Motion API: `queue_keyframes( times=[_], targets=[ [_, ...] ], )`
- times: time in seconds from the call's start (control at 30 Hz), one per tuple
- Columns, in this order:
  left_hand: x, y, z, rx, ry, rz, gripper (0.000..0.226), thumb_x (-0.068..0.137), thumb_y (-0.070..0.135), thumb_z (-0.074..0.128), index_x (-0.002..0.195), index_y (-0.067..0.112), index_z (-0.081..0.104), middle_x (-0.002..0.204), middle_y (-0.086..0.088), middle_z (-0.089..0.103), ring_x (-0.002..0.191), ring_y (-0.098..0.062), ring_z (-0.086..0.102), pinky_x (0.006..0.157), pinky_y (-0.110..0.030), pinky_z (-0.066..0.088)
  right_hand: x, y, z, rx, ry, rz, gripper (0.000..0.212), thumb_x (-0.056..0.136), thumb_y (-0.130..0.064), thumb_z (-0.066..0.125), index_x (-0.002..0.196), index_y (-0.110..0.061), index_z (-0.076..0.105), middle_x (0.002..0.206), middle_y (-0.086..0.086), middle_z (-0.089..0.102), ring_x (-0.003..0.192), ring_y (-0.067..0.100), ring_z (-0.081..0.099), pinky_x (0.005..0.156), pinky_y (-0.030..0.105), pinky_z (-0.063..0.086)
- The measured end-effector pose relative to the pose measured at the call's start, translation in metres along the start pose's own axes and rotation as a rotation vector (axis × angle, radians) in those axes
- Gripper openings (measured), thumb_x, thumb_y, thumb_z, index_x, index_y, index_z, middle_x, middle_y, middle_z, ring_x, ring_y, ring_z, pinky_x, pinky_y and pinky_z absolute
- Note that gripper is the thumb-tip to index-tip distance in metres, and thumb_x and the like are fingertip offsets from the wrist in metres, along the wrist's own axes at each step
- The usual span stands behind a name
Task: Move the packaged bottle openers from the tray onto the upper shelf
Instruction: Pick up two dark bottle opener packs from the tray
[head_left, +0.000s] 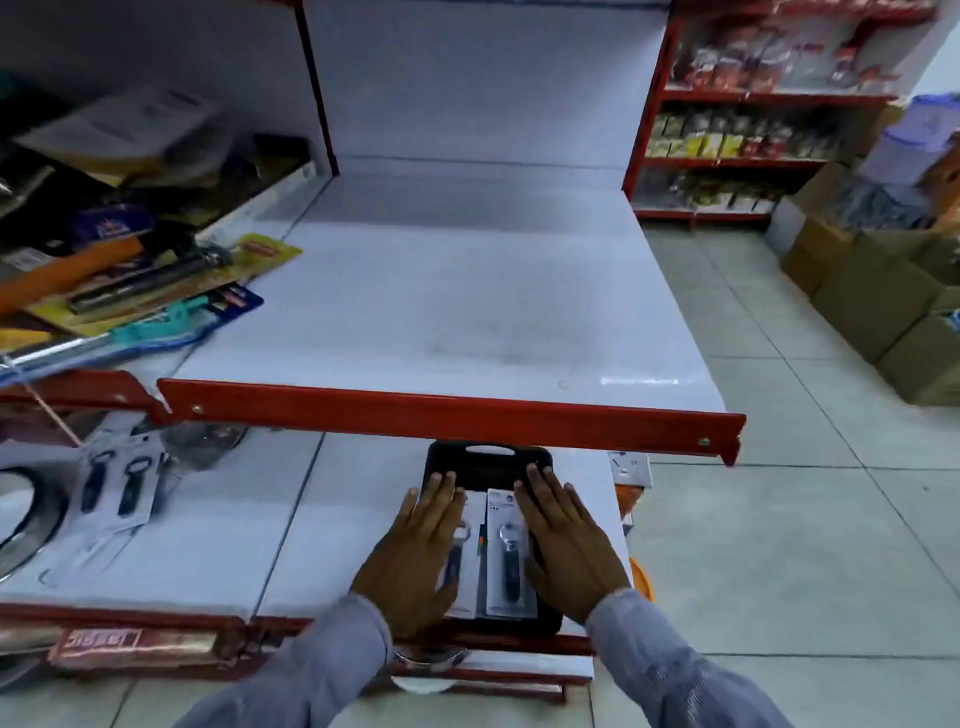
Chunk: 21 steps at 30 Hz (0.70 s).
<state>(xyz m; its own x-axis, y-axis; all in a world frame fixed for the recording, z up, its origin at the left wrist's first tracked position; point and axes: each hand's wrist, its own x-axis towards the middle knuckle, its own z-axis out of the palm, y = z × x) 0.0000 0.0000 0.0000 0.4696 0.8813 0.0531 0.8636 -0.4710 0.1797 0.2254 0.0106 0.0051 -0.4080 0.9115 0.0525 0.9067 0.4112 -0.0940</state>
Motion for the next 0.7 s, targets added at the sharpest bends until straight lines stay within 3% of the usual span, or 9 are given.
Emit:
queue_keyframes(
  times=[0.07, 0.13, 0.27, 0.37, 0.43, 0.53, 0.63, 0.7],
  targets=[
    [0.027, -0.012, 0.007, 0.019, -0.296, -0.023, 0.104, 0.086, 0.046, 0.061, 0.154, 0.011, -0.009, 0.163, -0.010, -0.018, 0.153, -0.030, -0.013, 0.126, -0.038, -0.011, 0.021, 0.006, 0.010, 0.050, -0.312, 0.059, 0.095, 0.088, -0.037, 0.058, 0.153, -0.010, -0.005, 0.157, 0.009, -0.022, 0.152, 0.031, -0.008, 0.126, 0.046, 0.006],
    [0.058, -0.025, 0.009, 0.087, -0.473, -0.014, 0.114, 0.082, 0.049, 0.068, 0.154, 0.006, -0.009, 0.166, -0.013, -0.013, 0.153, -0.031, -0.013, 0.127, -0.043, -0.007, 0.046, 0.013, 0.011, -0.041, -0.504, 0.044, 0.114, 0.081, -0.044, 0.070, 0.152, -0.005, -0.009, 0.162, 0.014, -0.013, 0.151, 0.033, -0.007, 0.125, 0.043, 0.003],
    [0.087, -0.036, 0.025, 0.166, -0.605, 0.029, 0.125, 0.073, 0.055, 0.076, 0.155, 0.004, -0.004, 0.166, -0.017, -0.001, 0.153, -0.037, -0.008, 0.125, -0.049, -0.007, 0.078, 0.019, 0.025, -0.138, -0.581, -0.014, 0.119, 0.074, -0.046, 0.077, 0.152, -0.001, 0.000, 0.161, 0.020, 0.014, 0.151, 0.036, 0.008, 0.125, 0.046, 0.004],
    [0.092, -0.038, 0.021, 0.171, -0.535, 0.027, 0.123, 0.068, 0.051, 0.082, 0.155, 0.006, 0.007, 0.164, -0.018, 0.014, 0.153, -0.039, 0.003, 0.125, -0.051, -0.006, 0.087, 0.021, 0.029, -0.192, -0.508, -0.051, 0.129, 0.058, -0.049, 0.086, 0.151, 0.001, 0.012, 0.152, 0.023, 0.035, 0.142, 0.038, 0.030, 0.122, 0.048, 0.017],
    [0.091, -0.038, 0.015, 0.151, -0.465, 0.010, 0.123, 0.062, 0.052, 0.085, 0.153, 0.007, 0.016, 0.158, -0.016, 0.027, 0.149, -0.036, 0.017, 0.126, -0.051, -0.001, 0.086, 0.019, 0.026, -0.153, -0.452, -0.032, 0.123, 0.056, -0.046, 0.088, 0.149, -0.002, 0.020, 0.146, 0.022, 0.041, 0.133, 0.039, 0.039, 0.117, 0.046, 0.029],
    [0.078, -0.034, -0.001, 0.052, -0.312, -0.033, 0.103, 0.068, 0.042, 0.084, 0.150, 0.013, 0.028, 0.149, -0.013, 0.039, 0.136, -0.034, 0.036, 0.123, -0.046, 0.019, 0.076, 0.014, 0.007, 0.045, -0.356, 0.058, 0.099, 0.062, -0.032, 0.088, 0.144, -0.013, 0.035, 0.141, 0.014, 0.043, 0.127, 0.035, 0.046, 0.104, 0.046, 0.047],
    [0.050, -0.024, -0.021, -0.222, -0.146, -0.130, 0.070, 0.075, 0.015, 0.079, 0.139, 0.020, 0.049, 0.137, -0.008, 0.052, 0.119, -0.029, 0.056, 0.100, -0.037, 0.049, 0.053, 0.006, -0.019, 0.306, -0.205, 0.146, 0.060, 0.070, -0.015, 0.080, 0.126, -0.021, 0.058, 0.132, 0.007, 0.056, 0.118, 0.028, 0.056, 0.097, 0.037, 0.051],
    [0.028, -0.014, -0.039, -0.361, -0.059, -0.149, 0.048, 0.075, 0.002, 0.075, 0.119, 0.021, 0.065, 0.114, 0.000, 0.060, 0.106, -0.025, 0.064, 0.088, -0.024, 0.052, 0.035, -0.003, -0.040, 0.420, -0.123, 0.163, 0.037, 0.072, -0.010, 0.076, 0.106, -0.023, 0.071, 0.113, 0.002, 0.069, 0.106, 0.021, 0.063, 0.088, 0.024, 0.048]
  ],
)
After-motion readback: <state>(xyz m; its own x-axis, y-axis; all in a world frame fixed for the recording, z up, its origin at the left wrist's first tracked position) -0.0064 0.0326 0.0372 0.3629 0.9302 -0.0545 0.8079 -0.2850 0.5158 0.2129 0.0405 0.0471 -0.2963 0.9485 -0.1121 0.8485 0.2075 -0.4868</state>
